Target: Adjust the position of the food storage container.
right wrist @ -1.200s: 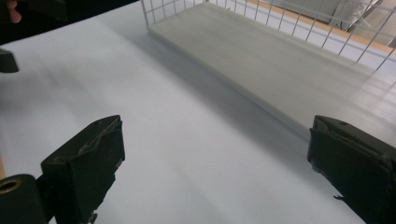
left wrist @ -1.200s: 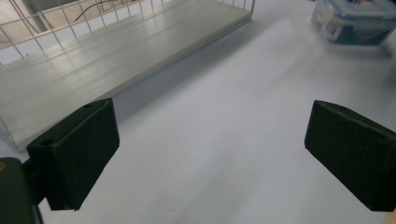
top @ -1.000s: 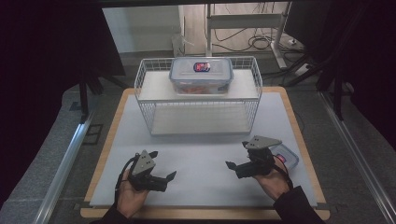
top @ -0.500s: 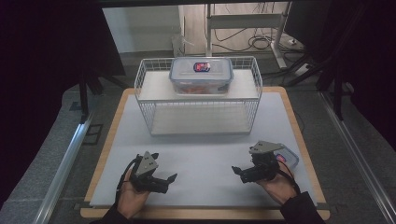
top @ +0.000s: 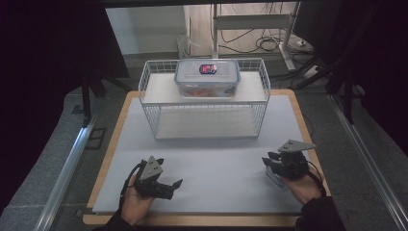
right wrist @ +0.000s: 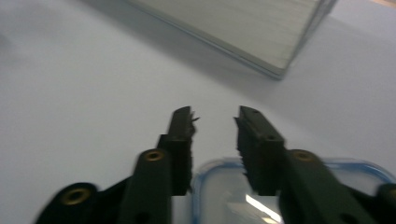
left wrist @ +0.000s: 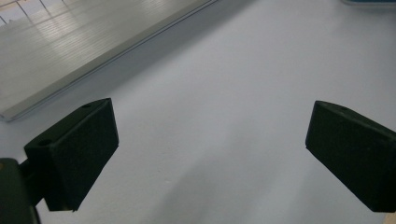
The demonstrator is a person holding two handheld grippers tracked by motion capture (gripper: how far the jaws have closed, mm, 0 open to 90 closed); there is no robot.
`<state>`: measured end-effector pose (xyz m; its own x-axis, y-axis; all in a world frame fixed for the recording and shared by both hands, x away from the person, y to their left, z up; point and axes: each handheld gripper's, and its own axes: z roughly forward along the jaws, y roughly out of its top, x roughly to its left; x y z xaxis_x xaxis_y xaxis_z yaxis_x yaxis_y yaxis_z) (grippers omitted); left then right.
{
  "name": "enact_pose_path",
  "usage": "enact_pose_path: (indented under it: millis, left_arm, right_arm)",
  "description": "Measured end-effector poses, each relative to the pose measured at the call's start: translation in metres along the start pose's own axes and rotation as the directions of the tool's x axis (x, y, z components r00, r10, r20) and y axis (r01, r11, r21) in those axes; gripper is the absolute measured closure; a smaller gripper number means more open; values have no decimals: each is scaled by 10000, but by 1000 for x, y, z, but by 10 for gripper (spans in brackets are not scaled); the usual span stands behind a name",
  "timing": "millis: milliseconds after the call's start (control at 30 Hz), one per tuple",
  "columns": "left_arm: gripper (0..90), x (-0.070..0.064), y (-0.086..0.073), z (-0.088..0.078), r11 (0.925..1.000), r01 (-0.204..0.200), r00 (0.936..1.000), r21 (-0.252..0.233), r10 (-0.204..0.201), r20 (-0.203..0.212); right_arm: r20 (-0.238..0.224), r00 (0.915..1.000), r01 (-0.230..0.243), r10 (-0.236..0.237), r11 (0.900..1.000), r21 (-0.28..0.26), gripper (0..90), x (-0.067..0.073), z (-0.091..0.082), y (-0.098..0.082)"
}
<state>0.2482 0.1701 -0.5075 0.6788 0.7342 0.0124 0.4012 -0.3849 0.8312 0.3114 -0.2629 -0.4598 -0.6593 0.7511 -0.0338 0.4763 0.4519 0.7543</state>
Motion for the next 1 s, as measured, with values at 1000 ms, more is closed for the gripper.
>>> enact_pose_path:
  millis: [1000]
  left_arm:
    - [23, 0, -2, 6, 9997, 3, 9999, 242, -7, 153]
  right_arm:
    - [1767, 9525, -2640, 2482, 9619, 717, 896, -87, -34, -60]
